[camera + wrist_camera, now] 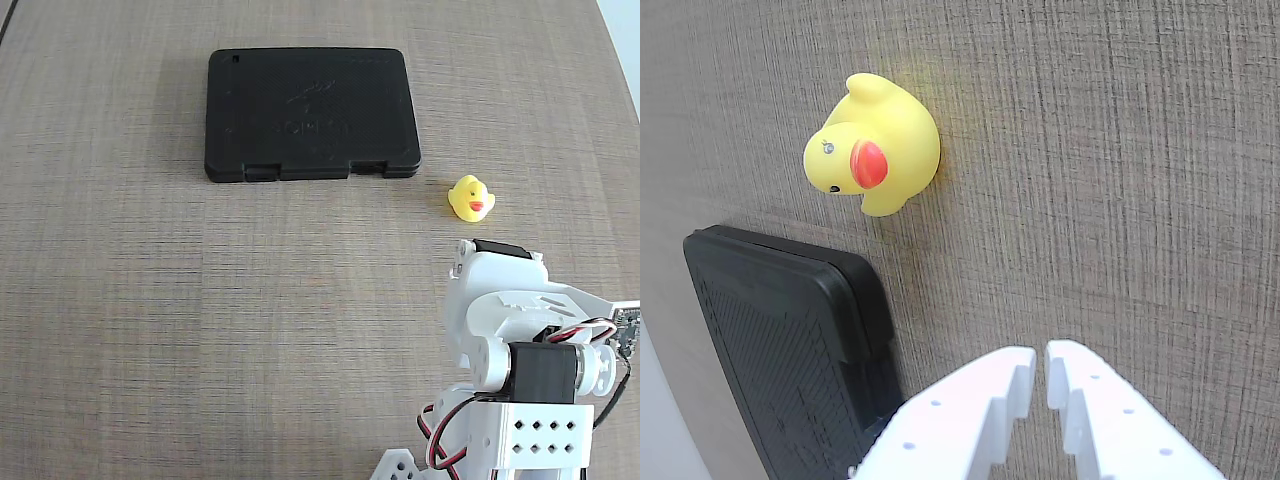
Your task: Grasp a duck and put it on the black surface.
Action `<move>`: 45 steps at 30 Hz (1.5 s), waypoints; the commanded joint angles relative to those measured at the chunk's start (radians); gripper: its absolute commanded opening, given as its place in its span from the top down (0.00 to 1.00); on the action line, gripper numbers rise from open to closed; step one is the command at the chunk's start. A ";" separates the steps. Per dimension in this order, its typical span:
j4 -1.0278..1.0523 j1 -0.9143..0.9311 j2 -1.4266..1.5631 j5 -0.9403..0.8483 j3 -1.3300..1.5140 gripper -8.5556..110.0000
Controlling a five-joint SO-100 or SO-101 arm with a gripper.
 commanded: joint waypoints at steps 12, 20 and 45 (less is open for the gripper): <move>-0.008 -0.058 0.067 -0.002 -0.014 0.93; -0.009 -0.057 -0.074 -0.002 -0.080 0.92; -0.011 -0.118 -1.345 -0.003 -0.877 0.72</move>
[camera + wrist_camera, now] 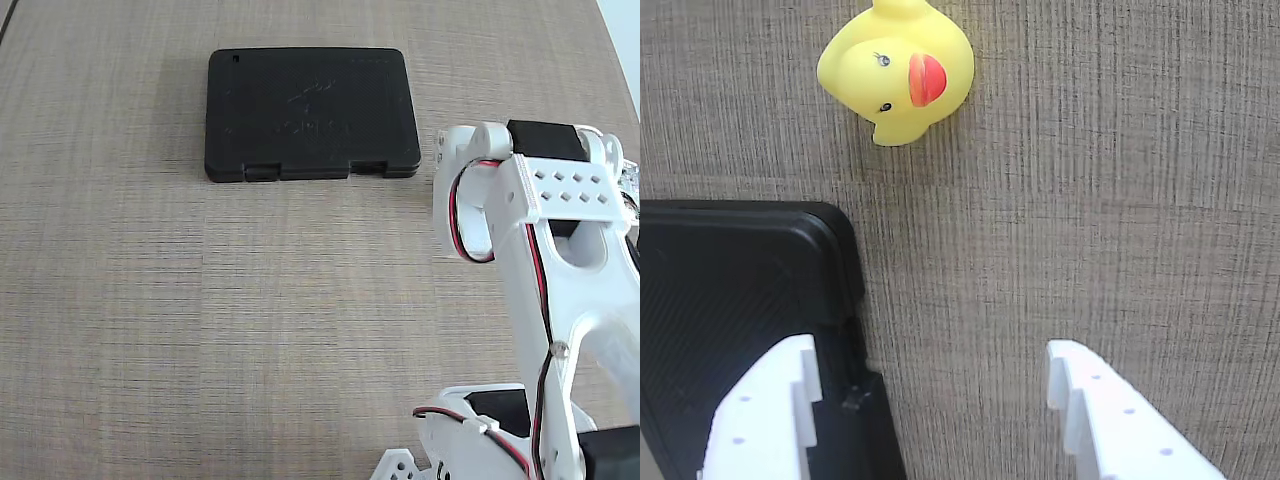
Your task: Grasp a duck and put it on the black surface.
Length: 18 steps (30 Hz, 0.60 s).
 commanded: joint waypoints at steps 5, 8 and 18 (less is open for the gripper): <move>-0.011 0.026 -0.298 0.000 -0.173 0.72; -0.011 0.081 -0.390 0.000 -0.233 0.72; -0.011 0.176 -0.557 0.000 -0.336 0.72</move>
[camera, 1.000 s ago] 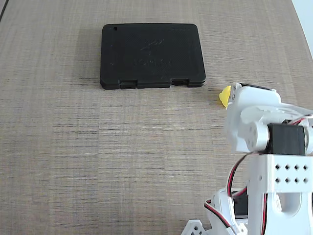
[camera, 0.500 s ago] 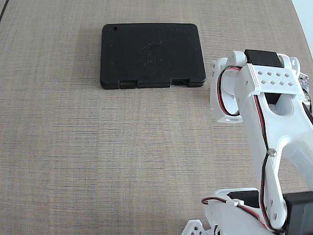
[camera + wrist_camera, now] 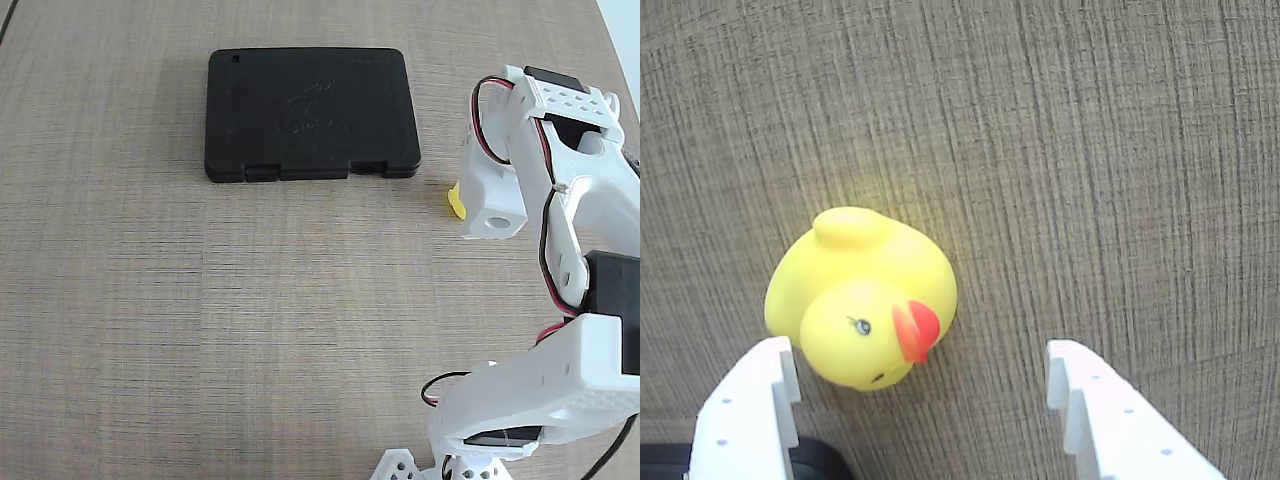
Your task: Grasp a duck and put it on the black surface.
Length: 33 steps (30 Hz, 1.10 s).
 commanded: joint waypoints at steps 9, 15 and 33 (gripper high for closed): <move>-0.009 0.012 -0.074 0.008 -0.098 0.72; -0.009 0.009 -0.080 0.011 -0.097 0.72; -0.009 0.006 -0.080 0.002 -0.095 0.89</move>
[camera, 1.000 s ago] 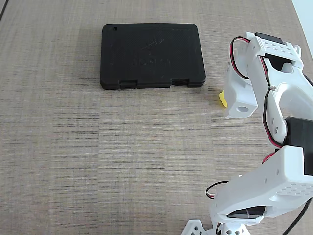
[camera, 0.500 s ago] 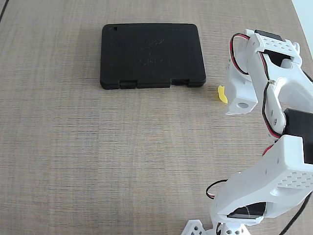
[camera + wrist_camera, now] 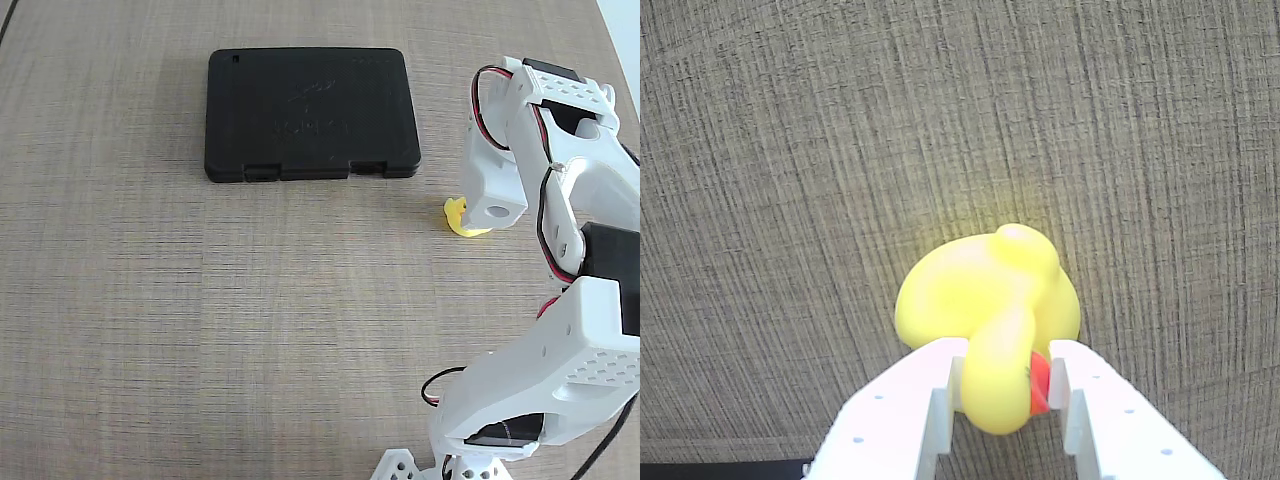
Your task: Grasp a duck and put it on the black surface.
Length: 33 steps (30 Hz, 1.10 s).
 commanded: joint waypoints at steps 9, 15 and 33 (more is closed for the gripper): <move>0.021 -0.009 0.172 -0.003 -0.029 0.89; 0.106 -0.040 0.379 -0.002 -0.035 0.89; 0.100 -0.532 0.425 0.014 -0.112 0.89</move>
